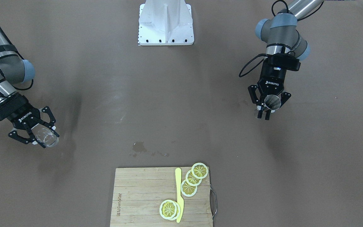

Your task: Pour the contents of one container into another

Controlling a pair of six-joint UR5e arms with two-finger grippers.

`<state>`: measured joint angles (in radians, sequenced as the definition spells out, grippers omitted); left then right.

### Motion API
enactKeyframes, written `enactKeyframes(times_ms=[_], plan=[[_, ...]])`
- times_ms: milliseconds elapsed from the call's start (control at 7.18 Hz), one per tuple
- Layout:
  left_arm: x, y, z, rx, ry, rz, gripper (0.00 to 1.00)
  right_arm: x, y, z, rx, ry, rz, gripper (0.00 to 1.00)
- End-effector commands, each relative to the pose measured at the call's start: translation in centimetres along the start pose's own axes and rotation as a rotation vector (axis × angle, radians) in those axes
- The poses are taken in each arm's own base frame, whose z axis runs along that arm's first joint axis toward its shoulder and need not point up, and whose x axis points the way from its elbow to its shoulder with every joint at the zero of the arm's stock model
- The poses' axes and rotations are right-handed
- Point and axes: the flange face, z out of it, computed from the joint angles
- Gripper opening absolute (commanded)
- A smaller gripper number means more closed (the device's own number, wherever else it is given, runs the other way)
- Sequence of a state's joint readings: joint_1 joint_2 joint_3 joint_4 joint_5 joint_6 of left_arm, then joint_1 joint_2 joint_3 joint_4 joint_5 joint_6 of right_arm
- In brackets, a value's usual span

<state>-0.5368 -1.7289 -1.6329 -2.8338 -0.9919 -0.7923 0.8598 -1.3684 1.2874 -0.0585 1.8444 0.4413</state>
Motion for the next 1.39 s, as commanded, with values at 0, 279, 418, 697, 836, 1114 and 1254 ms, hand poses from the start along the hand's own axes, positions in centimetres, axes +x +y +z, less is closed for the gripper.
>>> enactKeyframes(times_ms=[0, 279, 418, 697, 836, 1114, 1254], plan=[[-1.8, 3.1, 0.9, 0.003, 0.003, -0.003, 0.00, -2.0, 1.3, 1.5, -0.007, 0.000, 0.014, 0.00], [-0.9, 3.4, 1.5, 0.007, 0.005, -0.005, 0.00, -2.8, 1.4, 2.7, 0.001, 0.014, 0.015, 0.00], [-0.8, 3.8, 2.1, 0.003, 0.002, -0.020, 0.00, -2.8, 1.3, 2.7, 0.003, 0.016, 0.018, 0.00], [0.0, 4.5, 3.4, -0.006, -0.004, -0.034, 0.00, -2.8, 1.6, 2.4, 0.015, 0.009, 0.017, 0.00], [0.2, 4.7, 3.4, -0.006, -0.006, -0.037, 0.00, -2.8, 1.8, 2.4, 0.018, 0.009, 0.016, 0.00], [1.9, 4.8, 2.9, 0.035, -0.029, -0.057, 0.00, -2.4, 3.1, 2.3, 0.020, 0.006, 0.017, 0.00], [3.2, 5.3, 2.2, 0.064, -0.041, -0.062, 0.00, -2.4, 3.2, 2.3, 0.029, 0.001, 0.027, 0.00]])
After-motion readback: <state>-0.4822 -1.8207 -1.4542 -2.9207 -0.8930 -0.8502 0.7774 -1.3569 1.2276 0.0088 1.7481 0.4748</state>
